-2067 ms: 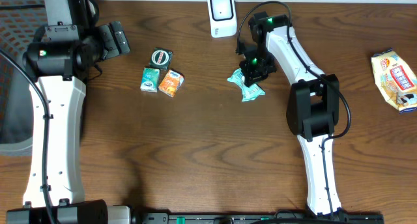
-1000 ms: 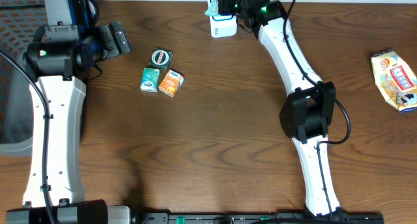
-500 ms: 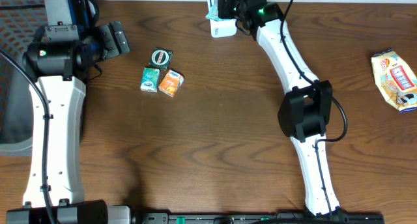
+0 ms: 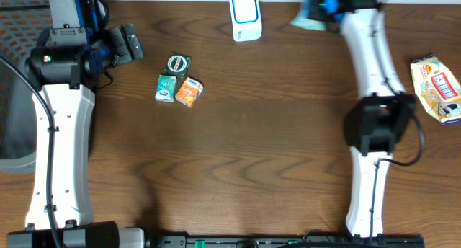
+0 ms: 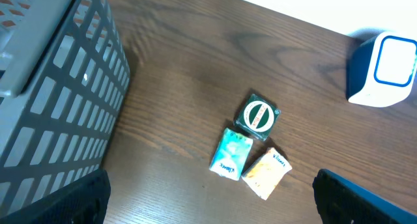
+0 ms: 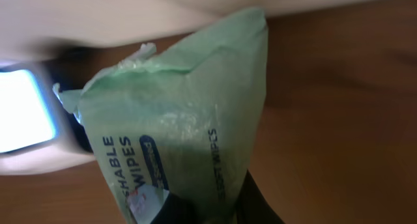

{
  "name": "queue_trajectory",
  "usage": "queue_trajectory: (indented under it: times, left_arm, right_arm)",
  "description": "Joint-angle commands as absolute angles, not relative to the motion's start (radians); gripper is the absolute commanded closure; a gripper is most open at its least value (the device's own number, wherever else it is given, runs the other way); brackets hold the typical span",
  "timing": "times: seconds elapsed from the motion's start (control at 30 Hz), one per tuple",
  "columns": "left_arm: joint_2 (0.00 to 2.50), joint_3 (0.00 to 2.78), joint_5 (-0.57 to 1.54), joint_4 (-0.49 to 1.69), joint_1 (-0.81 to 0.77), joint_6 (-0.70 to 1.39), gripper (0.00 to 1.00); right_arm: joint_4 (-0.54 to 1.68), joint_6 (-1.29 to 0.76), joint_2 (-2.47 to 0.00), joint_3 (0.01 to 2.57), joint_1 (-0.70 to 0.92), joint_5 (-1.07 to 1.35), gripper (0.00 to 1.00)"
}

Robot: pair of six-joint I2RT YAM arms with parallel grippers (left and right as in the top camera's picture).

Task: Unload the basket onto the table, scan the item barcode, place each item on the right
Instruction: 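Carry the green pack right and drop it on the yellow bag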

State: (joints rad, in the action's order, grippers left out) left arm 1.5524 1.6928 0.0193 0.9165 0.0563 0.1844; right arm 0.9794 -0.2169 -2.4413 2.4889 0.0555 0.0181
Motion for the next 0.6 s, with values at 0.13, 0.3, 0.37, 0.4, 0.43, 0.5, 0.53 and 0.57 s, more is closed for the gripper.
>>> queue_trajectory:
  times: [0.13,0.3,0.37,0.4,0.43,0.5,0.53,0.57]
  left_arm:
    - [1.558,1.689,0.007,0.92,0.056,0.193,0.02]
    - [1.558,1.689,0.007,0.92,0.056,0.193,0.02]
    - [1.558,1.689,0.007,0.92,0.056,0.193,0.02]
    - [1.558,1.689,0.007,0.92,0.056,0.193,0.02]
    - [1.558,1.689,0.007,0.92,0.056,0.193,0.02]
    - [1.558,1.689,0.007,0.92,0.056,0.192,0.02]
    - [1.558,1.689,0.007,0.92,0.056,0.193,0.02]
    - [1.558,1.689,0.007,0.92,0.056,0.193,0.02]
  right_arm:
    - [1.224,-0.168,-2.399,2.504,-0.156,-0.297,0.99]
    - [1.252,-0.202,-2.4,2.503,-0.285,-0.271,0.99]
    - [1.267,-0.231,-2.402,2.504,-0.324,-0.271,0.99]
    - [1.272,-0.241,-2.402,2.503,-0.346,-0.271,0.99]
    - [1.276,-0.262,-2.402,2.503,-0.377,-0.27,0.99]
    - [1.287,-0.289,-2.403,2.503,-0.411,-0.27,0.99]
    - [1.295,-0.3,-2.403,2.503,-0.426,-0.27,0.99]
    - [1.3,-0.304,-2.403,2.502,-0.437,-0.27,0.99]
